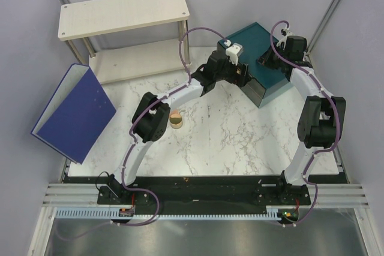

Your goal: Organize the makeup

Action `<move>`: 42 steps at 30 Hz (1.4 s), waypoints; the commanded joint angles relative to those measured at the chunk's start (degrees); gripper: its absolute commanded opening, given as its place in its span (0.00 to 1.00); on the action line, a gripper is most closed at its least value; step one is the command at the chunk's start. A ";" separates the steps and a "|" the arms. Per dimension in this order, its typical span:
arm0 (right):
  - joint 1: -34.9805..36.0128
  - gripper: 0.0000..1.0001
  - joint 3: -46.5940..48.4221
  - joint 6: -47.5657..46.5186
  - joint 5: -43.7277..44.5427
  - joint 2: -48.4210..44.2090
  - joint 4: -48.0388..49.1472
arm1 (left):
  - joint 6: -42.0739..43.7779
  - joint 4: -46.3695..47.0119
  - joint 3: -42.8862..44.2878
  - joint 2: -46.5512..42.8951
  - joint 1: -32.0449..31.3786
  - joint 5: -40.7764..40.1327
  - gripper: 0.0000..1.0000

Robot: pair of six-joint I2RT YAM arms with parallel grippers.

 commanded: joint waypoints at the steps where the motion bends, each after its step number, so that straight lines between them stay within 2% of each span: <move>1: 0.72 0.11 -2.92 -1.20 0.51 3.48 -10.05 | -5.97 9.48 2.30 1.11 -1.04 0.96 0.99; 8: 0.72 0.11 -3.18 -1.29 0.42 3.31 -10.05 | -6.07 6.58 2.14 -0.19 -1.05 0.79 0.99; 11: 0.63 0.11 -3.09 -1.29 0.34 3.31 -10.05 | -5.19 5.61 -2.68 -5.96 -0.61 -1.23 0.99; 15: 0.72 0.11 -2.92 -1.12 0.34 3.57 -9.96 | -4.57 1.84 -10.16 -13.72 -0.08 -9.47 0.99; 19: 0.63 0.11 -3.01 -1.29 0.34 3.57 -9.96 | -6.94 -1.33 -14.03 -18.82 1.76 -9.77 0.99; 20: 0.63 0.11 -3.01 -1.29 0.34 3.57 -10.05 | -9.47 -1.42 -15.69 -19.35 2.99 -8.81 0.99; 22: 0.63 0.11 -3.09 -1.29 0.34 3.57 -9.87 | -12.73 -1.51 -16.85 -19.89 4.66 -1.89 0.99; 25: 0.72 0.11 -3.18 -1.20 0.34 3.57 -9.87 | -20.46 0.15 -16.68 -16.91 8.79 11.65 0.99; 27: 0.72 0.11 -3.27 -1.20 0.42 3.57 -9.79 | -31.08 1.56 -16.76 -14.71 11.69 19.63 0.99; 30: 0.72 0.11 -3.36 -1.20 0.51 3.48 -9.70 | -46.29 12.00 -18.95 -9.79 14.16 28.79 0.99; 32: 0.72 0.11 -3.45 -1.29 0.60 3.40 -9.61 | -51.92 16.59 -19.49 -7.32 14.34 30.92 0.99; 37: 0.72 0.11 -3.45 -1.47 0.86 3.22 -9.70 | -51.77 11.07 -17.21 -5.12 14.34 30.75 0.99; 42: 0.72 0.11 -3.45 -1.47 0.95 3.31 -9.61 | -56.24 12.11 -15.44 -0.73 14.16 32.60 0.97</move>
